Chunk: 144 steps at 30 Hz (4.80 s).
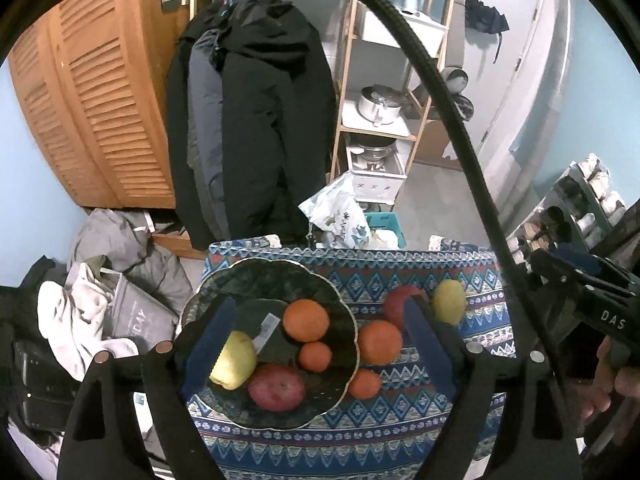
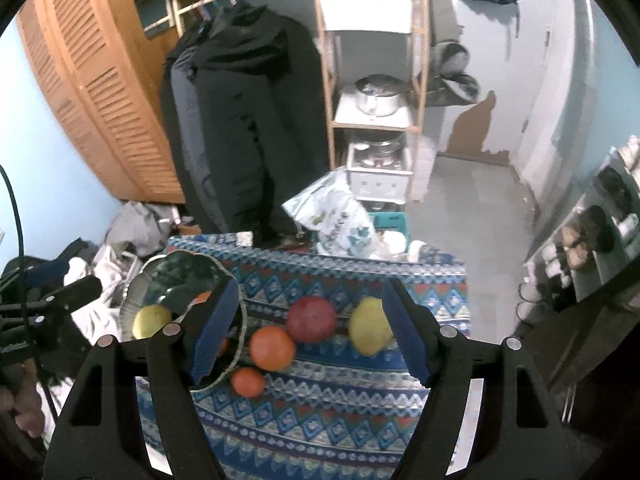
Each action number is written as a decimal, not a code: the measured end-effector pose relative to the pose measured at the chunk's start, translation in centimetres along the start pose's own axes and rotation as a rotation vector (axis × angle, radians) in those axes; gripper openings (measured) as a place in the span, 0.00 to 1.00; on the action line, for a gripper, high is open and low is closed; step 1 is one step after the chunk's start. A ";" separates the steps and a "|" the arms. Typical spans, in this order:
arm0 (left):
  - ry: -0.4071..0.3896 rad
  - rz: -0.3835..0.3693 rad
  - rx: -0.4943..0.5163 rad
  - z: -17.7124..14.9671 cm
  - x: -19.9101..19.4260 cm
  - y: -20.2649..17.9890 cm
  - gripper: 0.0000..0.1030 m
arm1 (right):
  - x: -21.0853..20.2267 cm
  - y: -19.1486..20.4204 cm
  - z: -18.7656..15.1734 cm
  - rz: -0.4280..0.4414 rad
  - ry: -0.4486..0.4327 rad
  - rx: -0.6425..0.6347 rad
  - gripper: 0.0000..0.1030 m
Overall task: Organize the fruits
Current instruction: 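Lift both tools up and away from the glass plate, then grasp a large green pear with the right tool while the left tool grasps a red apple, then carry the green pear with the right tool toward the plate while the left tool carries the apple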
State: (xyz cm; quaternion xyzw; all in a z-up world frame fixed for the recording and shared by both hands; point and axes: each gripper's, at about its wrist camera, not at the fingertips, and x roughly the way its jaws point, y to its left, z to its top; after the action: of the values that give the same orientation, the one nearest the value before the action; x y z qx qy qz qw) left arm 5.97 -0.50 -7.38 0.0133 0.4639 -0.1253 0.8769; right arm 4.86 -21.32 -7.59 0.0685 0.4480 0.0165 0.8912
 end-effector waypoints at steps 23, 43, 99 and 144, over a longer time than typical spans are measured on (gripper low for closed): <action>-0.072 -0.006 0.125 0.3 -0.1 -6.4 0.91 | -2.3 -8.3 -2.5 -0.118 0.015 0.052 0.77; 0.064 -0.091 0.119 -0.8 10.0 -7.0 0.84 | 8.0 -8.8 -4.1 -0.059 0.194 0.064 0.77; 0.407 -0.177 0.268 -4.2 25.6 -12.9 0.85 | 15.2 -13.3 -11.1 -0.072 0.392 0.185 0.65; 0.278 -0.190 0.230 -4.6 19.6 -12.8 0.73 | 10.4 -12.4 -9.5 -0.078 0.270 0.164 0.65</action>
State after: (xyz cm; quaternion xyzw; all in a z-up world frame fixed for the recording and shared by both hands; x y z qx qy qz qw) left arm 9.81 -16.35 -24.80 0.0865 0.5624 -0.2564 0.7814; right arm 3.05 -31.62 -23.21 0.1208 0.5661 -0.0459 0.8142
